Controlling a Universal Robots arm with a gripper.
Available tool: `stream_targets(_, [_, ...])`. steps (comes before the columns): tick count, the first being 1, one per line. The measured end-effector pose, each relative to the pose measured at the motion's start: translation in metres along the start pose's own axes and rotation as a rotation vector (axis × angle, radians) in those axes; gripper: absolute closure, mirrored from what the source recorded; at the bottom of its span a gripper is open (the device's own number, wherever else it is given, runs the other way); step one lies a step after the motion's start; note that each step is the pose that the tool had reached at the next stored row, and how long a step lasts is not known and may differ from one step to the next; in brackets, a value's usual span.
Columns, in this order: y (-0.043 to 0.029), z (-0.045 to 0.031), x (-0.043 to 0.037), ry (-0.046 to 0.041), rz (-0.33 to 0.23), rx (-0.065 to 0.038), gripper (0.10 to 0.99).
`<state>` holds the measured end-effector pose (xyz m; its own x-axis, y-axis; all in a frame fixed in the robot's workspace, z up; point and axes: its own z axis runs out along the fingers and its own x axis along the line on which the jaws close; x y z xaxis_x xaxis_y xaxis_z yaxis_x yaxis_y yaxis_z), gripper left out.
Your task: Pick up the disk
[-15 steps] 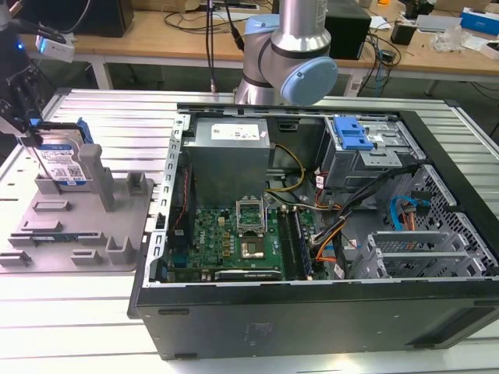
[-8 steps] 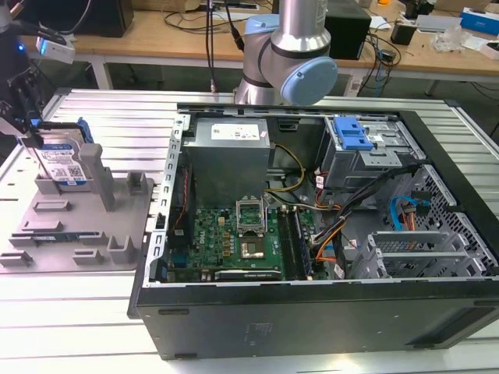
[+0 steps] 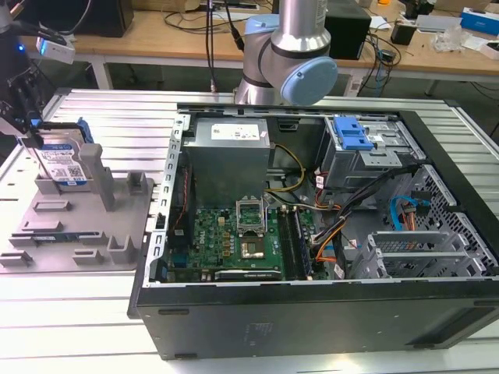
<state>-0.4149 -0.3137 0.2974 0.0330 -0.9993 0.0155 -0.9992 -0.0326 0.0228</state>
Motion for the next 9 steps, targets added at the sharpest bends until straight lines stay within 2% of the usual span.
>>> stream_targets(6, [0.0000, -0.0004, 0.0000, -0.0008, 0.000, 0.001, 0.718])
stream_targets(9, [0.0001, -0.0059, 0.0001, -0.0008, 0.000, 0.000, 0.718])
